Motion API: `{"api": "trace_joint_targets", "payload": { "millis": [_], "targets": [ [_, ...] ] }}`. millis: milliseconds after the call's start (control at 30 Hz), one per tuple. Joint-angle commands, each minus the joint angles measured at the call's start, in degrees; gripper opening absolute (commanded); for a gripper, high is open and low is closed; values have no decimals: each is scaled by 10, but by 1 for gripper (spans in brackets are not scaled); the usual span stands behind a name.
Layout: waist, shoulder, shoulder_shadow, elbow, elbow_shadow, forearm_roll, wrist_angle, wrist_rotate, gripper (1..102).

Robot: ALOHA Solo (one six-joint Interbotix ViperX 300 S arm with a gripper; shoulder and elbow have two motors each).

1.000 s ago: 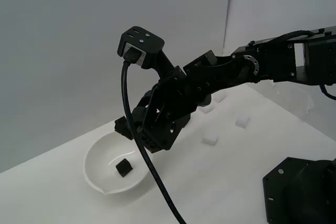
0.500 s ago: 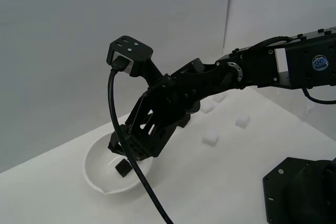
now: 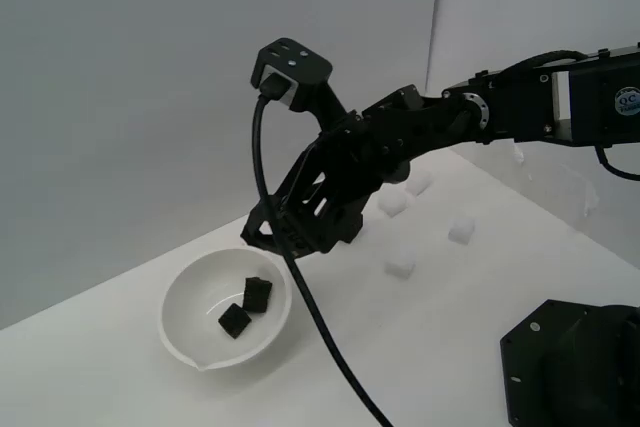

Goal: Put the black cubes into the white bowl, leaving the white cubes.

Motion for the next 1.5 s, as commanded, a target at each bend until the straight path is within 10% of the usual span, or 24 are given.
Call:
{"api": "trace_joint_targets", "payload": {
  "millis": [0,467,1000,1467],
  "targets": [
    [40,30,36,10,8,9,11,1,83],
    [200,25,28,50,48,44,68,45,100],
    [167,-69,-64,52,50,44,-24,56,100],
    [166,-142,-138,37,34,44,-31,89,100]
  ]
}}
